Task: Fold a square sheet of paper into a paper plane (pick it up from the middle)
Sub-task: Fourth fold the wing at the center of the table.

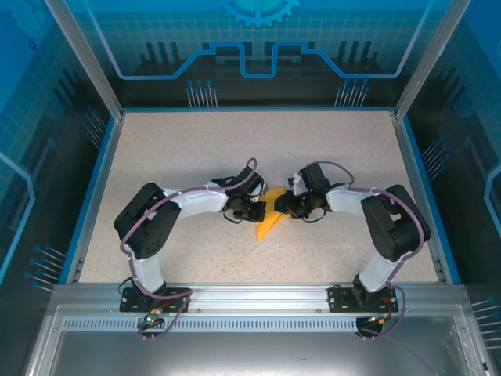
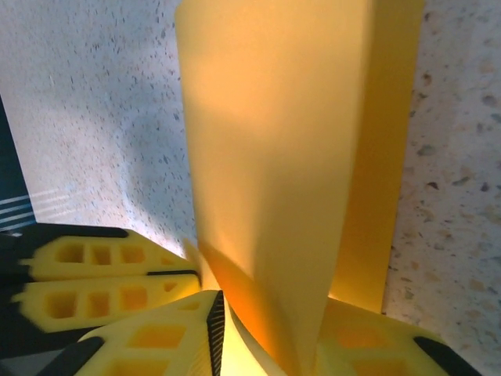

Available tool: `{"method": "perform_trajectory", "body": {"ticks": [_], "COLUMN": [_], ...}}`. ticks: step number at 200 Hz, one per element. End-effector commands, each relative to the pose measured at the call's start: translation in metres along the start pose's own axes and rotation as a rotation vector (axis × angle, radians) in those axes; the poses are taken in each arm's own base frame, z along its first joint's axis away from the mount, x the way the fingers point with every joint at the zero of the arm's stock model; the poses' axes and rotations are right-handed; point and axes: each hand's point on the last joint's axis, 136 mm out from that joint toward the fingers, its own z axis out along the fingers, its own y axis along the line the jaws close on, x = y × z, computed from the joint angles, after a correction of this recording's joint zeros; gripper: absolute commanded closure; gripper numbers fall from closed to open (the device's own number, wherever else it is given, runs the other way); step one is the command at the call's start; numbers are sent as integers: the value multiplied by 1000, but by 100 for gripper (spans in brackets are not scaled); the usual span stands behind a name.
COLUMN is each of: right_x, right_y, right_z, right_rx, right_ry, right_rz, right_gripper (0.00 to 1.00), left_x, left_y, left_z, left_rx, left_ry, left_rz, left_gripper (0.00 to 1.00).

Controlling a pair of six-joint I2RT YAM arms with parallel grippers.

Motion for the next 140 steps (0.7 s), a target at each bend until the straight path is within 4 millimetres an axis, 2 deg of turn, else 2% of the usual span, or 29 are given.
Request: {"method": "perform_trajectory", "body": {"ticks": [1,44,74,102,140], "right_x": [8,9,8,8,9], "right_y": [-1,-1,1,5,9], "right_z": [6,11,12,12,11], "right_rx": [6,-8,-16,-35,-67], "right_ry": [66,88,84,70,26], "right_rz": [-57,-69,-65,-41,36], "right_gripper": [74,75,81,91,96], "left_x": [-4,-1,2,6,12], "left_y": [-5,-5,-9,-13,-22], "left_z": [-13,-19,-24,-25,-24], "left_rx": [-1,-7,-13,-45,-66], "left_ry": [-26,-31,-39,-55,-87], "left_rz": [-9,-12,5,39,78], "left_gripper": [90,88,86,79,65]}}
